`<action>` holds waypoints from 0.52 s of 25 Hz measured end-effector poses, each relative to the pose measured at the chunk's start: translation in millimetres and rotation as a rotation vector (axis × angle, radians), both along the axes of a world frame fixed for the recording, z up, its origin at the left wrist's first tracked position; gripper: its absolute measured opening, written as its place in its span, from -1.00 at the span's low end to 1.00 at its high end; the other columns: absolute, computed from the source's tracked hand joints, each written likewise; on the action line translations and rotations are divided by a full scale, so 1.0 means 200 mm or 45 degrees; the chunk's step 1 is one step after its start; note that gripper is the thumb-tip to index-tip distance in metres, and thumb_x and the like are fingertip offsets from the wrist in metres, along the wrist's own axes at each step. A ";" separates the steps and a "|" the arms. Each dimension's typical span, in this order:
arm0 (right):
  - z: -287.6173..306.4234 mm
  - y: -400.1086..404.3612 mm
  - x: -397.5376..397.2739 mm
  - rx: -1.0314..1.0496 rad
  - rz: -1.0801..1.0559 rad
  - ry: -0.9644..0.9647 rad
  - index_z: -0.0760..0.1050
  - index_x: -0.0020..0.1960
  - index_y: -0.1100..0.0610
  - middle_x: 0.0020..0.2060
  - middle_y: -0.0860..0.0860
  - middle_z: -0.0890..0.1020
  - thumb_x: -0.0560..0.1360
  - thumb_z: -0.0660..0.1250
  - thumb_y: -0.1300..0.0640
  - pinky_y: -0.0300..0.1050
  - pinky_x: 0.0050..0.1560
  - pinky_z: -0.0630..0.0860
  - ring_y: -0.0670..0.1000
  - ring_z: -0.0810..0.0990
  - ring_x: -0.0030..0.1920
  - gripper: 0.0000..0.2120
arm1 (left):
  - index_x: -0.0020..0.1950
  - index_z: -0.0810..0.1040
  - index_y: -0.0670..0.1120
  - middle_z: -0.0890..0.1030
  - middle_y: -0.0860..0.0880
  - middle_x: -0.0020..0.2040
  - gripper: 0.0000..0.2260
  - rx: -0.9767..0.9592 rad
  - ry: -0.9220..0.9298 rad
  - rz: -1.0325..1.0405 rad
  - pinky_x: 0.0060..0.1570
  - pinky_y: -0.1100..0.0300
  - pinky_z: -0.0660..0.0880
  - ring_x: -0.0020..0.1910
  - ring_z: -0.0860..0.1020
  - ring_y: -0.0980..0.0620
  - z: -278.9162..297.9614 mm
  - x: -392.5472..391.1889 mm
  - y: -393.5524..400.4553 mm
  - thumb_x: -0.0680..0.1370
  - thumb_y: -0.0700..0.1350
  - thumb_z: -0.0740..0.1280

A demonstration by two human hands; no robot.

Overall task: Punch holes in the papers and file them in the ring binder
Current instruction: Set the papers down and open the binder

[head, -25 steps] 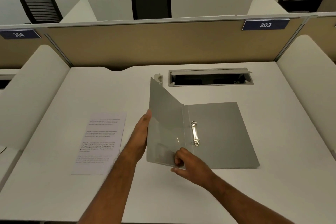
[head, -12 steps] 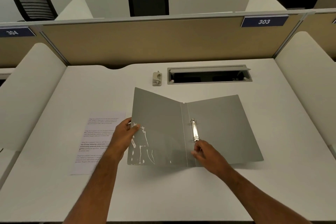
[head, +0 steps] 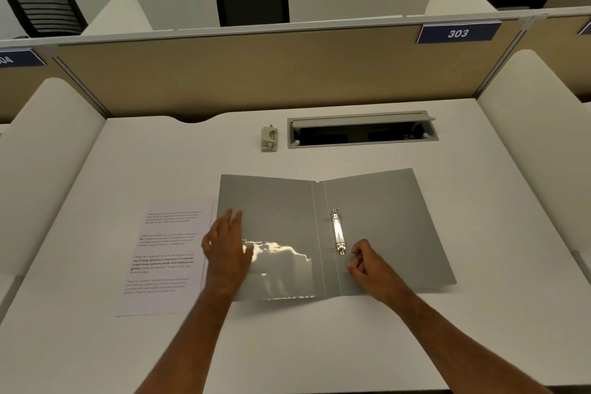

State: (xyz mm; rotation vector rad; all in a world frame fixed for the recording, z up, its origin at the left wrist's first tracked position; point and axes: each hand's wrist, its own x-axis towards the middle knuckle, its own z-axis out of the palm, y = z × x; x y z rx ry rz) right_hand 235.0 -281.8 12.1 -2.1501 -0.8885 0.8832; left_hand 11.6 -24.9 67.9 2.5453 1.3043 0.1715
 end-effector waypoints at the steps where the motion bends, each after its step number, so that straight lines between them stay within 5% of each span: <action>1: 0.00 0.00 0.00 -0.012 -0.013 0.021 0.32 0.08 -0.09 -0.23 -0.04 0.48 0.57 0.35 0.13 -0.18 -0.23 0.48 -0.15 0.41 -0.32 -0.76 | 0.54 0.38 -0.03 0.38 -0.06 0.54 -0.25 -0.001 -0.025 -0.073 0.39 -0.20 0.35 0.48 0.37 -0.16 -0.02 0.03 -0.03 0.39 -0.07 0.57; 6: 0.03 0.04 0.05 -0.066 0.040 0.135 0.20 0.39 -0.20 -0.20 0.04 0.56 0.57 0.38 0.12 -0.18 -0.14 0.53 -0.12 0.50 -0.28 -0.47 | 0.35 0.55 0.02 0.55 0.01 0.37 -0.46 -0.130 -0.189 -0.314 0.26 -0.12 0.51 0.33 0.48 -0.11 -0.10 0.22 -0.23 0.38 -0.02 0.53; 13: 0.08 0.09 0.13 -0.178 0.242 0.184 0.26 0.39 -0.17 -0.21 0.04 0.58 0.55 0.39 0.10 -0.16 -0.16 0.51 -0.10 0.53 -0.25 -0.50 | 0.29 0.53 0.11 0.56 0.13 0.21 -0.60 -0.581 -0.181 -0.354 0.26 0.05 0.43 0.23 0.46 0.03 -0.19 0.47 -0.41 0.47 0.05 0.48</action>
